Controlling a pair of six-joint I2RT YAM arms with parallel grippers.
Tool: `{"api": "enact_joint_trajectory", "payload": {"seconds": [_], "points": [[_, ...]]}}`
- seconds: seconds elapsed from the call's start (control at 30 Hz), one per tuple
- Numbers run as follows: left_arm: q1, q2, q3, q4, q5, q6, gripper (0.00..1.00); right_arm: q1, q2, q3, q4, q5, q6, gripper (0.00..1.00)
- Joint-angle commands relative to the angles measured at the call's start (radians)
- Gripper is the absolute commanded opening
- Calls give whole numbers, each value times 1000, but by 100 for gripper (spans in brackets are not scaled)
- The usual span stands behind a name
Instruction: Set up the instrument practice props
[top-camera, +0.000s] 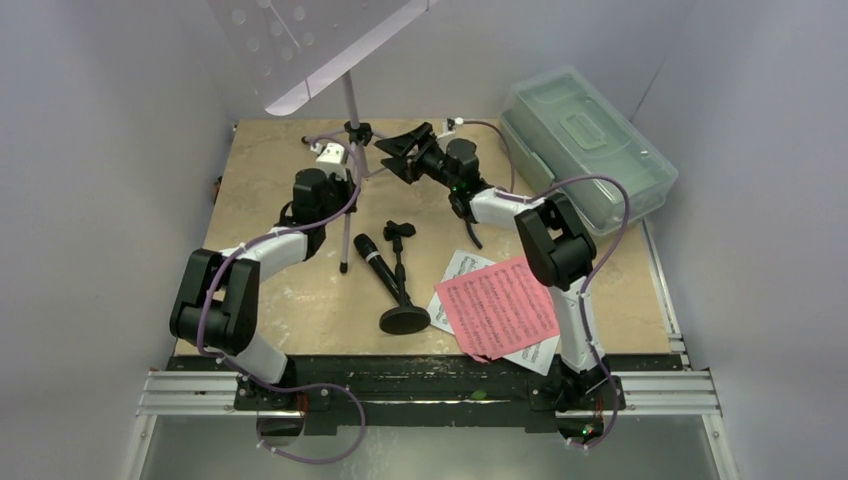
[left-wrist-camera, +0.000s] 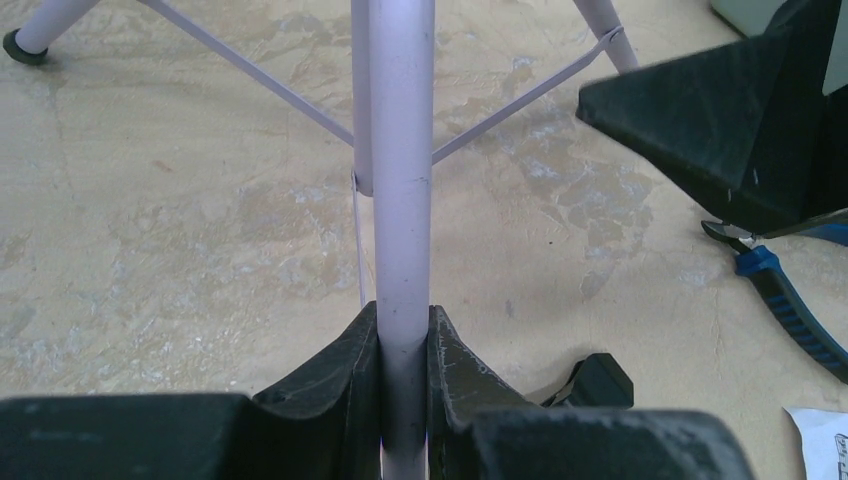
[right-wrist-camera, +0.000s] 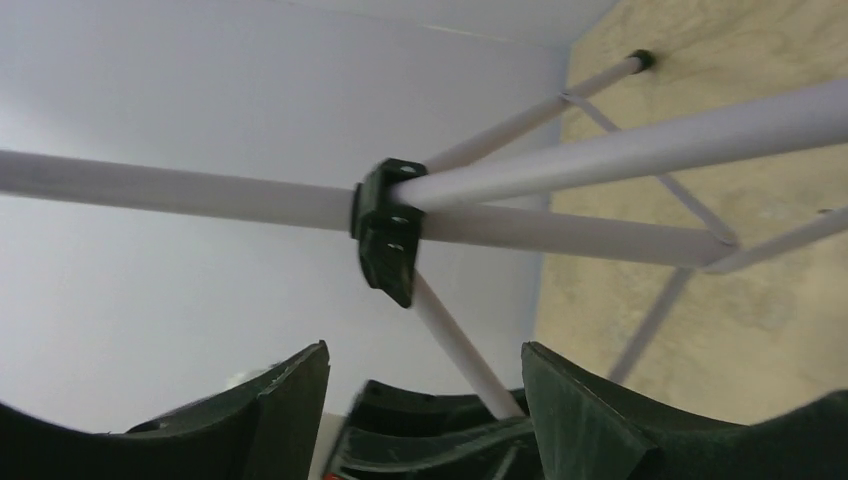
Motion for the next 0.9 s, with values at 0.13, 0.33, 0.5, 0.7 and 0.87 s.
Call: {"api": "enact_joint_trajectory", "payload": {"seconds": [0.13,0.33,0.5,0.7,0.87], "points": [[0,-17,-53,-148,27,40,0,0,-211,72,-455,-55,-660,76],[9,-43,-15,-203,-14,-28,0,-6,-165,224,-651,-86,-813,77],[12,-109,-24,-196,-10,-28,0,-4,-147,266,-628,-120,-694,77],[12,-91,-30,-201,10,-24,0,-2,-98,296,-601,-95,-583,64],[12,-70,-24,-193,15,-46,0,8,-40,343,-560,-96,-525,50]]}}
